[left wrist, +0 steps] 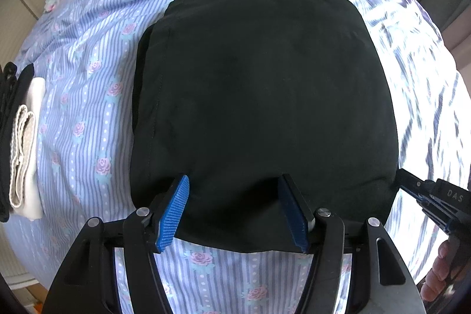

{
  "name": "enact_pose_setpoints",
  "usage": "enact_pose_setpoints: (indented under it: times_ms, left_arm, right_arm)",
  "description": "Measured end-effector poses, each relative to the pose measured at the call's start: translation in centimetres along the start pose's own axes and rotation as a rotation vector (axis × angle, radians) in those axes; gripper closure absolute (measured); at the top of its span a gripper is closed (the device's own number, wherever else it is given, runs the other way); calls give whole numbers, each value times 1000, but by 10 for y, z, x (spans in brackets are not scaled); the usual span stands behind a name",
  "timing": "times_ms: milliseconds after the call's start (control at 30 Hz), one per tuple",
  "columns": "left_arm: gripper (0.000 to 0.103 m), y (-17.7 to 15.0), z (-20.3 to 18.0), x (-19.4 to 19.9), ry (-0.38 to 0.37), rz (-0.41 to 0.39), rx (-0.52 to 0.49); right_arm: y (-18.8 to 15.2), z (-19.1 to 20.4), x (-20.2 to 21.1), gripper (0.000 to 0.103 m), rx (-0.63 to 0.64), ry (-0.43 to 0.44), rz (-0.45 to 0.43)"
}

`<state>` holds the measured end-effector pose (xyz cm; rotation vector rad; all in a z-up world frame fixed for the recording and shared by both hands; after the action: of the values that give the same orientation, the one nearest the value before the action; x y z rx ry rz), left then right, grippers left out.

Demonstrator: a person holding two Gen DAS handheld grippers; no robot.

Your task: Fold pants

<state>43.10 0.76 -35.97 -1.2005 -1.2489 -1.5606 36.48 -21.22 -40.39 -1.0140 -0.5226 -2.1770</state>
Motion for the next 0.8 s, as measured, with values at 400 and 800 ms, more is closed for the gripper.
enact_pose_setpoints:
  times_ms: [400,800]
  left_arm:
    - [40,0,0,-2,5,-2,-6]
    - [40,0,0,-1,-3,1,3]
  right_arm:
    - [-27,-29,23,101,-119,26,5]
    - [-27,4,13,92,244,-146,76]
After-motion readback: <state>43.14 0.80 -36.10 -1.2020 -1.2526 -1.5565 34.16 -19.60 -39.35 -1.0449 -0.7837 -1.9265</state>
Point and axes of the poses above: each gripper's, at about its wrist camera, not at the fingertips, and x roughly against the way its jaws point, z to its left, y to its top, the point moved 9 cm from there along -x, roughly the way its jaws point, and after that the axes turned 5 degrees about y, right-handed, at the moved point
